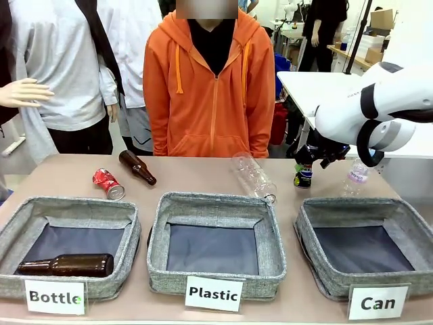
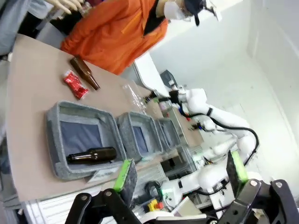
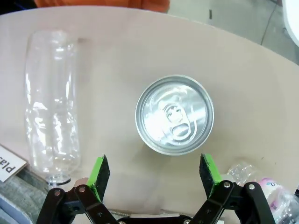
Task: Sort the can waste into the basket.
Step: Pick up the can waste from the table and place it in the right Fabric basket.
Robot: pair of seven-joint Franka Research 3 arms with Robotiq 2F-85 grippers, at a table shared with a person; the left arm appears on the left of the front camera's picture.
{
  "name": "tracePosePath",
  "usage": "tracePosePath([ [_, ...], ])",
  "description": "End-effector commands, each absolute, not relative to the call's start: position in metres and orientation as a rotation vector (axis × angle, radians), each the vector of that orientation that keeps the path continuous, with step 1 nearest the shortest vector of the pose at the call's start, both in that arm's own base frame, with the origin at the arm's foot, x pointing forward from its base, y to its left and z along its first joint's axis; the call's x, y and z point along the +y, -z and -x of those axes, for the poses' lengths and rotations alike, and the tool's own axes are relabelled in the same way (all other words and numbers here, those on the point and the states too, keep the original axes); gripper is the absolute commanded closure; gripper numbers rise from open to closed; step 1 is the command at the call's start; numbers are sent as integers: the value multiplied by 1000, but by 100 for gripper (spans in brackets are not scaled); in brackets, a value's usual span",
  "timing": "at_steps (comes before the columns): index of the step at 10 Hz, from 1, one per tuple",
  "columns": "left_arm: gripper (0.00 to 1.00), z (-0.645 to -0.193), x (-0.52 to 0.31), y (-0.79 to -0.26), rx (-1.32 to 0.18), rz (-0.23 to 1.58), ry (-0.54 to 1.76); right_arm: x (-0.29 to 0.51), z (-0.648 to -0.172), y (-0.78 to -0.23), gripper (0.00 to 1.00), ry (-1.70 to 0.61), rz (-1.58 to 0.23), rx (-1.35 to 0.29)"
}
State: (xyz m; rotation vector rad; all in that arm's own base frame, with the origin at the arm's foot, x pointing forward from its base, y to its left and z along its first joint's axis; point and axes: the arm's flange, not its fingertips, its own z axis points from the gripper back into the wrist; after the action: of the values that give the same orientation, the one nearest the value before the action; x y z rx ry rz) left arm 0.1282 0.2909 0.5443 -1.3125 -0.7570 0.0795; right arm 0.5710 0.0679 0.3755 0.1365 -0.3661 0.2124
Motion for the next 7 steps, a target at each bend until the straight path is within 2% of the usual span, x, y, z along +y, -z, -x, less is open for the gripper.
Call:
tracePosePath([
  [1,0,-170,274,-528,-604,1370,47,72,-587,-375,0,-141,-97,-391],
  [3,0,-200,247,-506,-454,1469,175,75,-588,-370,0,-112,-88,-406],
  [6,0,-235,192,-456,-174,1436,204,73,-599,-361,0,-65,-53,-479],
  [7,0,-229,212,-487,-338,1477,183,73,-600,-359,0,-66,-61,-500],
])
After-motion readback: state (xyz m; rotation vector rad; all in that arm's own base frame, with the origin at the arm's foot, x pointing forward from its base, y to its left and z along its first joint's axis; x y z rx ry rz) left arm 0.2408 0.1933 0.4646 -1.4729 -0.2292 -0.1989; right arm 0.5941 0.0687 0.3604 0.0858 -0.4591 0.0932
